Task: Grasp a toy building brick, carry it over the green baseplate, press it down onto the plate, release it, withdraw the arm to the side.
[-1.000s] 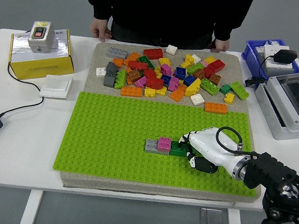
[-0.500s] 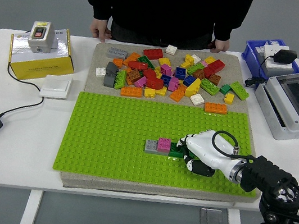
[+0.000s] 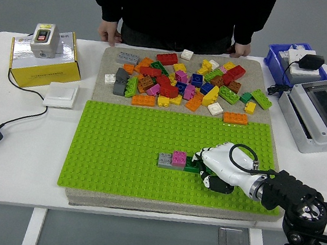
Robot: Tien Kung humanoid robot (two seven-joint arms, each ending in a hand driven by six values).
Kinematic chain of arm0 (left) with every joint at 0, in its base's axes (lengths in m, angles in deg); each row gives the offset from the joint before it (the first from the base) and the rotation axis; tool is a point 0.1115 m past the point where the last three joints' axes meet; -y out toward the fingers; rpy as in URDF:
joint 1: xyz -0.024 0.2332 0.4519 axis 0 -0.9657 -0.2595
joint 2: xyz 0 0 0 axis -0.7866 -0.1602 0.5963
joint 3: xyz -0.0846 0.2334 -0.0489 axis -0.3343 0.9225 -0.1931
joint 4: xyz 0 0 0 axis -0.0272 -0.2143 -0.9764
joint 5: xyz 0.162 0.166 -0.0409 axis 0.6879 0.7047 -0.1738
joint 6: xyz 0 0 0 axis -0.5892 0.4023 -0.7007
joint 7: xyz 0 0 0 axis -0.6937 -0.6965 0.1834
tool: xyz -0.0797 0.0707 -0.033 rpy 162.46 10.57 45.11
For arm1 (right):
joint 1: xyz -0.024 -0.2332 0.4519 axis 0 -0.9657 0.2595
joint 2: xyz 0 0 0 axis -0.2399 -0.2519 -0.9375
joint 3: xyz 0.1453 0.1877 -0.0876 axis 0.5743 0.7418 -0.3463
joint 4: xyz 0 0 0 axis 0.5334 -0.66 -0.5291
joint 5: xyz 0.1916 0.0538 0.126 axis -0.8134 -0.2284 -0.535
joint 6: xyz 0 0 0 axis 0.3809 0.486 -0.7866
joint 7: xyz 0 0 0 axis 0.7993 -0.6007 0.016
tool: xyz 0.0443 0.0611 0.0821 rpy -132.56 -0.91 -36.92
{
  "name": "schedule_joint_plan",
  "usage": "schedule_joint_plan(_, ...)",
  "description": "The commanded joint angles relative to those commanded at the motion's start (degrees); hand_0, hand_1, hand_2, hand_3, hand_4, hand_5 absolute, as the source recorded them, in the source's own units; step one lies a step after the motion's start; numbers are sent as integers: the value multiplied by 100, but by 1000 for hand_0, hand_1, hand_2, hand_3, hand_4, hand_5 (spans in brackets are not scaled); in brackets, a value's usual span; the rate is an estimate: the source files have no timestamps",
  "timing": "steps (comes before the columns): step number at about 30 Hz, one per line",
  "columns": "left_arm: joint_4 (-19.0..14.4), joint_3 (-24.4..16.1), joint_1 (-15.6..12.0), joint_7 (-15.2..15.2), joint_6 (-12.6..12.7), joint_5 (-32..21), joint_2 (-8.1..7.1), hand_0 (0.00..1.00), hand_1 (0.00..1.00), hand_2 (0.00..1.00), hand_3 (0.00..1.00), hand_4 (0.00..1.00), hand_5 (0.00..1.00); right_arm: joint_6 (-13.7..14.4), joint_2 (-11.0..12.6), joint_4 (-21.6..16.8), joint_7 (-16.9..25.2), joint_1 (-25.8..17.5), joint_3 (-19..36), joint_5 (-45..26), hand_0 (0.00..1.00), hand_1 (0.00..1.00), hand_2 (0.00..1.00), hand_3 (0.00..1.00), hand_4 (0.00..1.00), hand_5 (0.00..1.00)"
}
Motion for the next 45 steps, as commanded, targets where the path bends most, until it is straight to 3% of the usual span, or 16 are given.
schedule_joint_plan(17,0,-18,-39,-14,1,6,7,646,629,579,646,307,604,173,73,44,221,-179,224,-422,2,141,697,682,2,330)
schedule_joint_plan(27,0,-28,-56,-22,0,14,16,645,629,579,647,310,603,500,330,-379,670,-354,892,-916,2,139,687,669,2,352)
schedule_joint_plan(33,0,-37,-62,-28,-1,16,26,645,629,579,647,312,603,741,420,-542,893,-624,1574,-1291,2,139,691,677,2,342)
schedule_joint_plan(39,0,-41,-79,-30,1,16,40,645,629,579,646,315,603,1060,204,-308,1370,-1154,2392,-2107,2,138,691,679,2,345)
schedule_joint_plan(44,0,-33,-105,-29,-2,0,69,645,629,579,646,315,603,1015,-202,15,1899,-1654,3243,-2978,2,138,691,679,2,345)
schedule_joint_plan(45,0,-32,-111,-30,-3,1,73,645,629,579,646,318,600,968,-300,91,2013,-1740,3438,-3184,39,239,707,697,72,360)
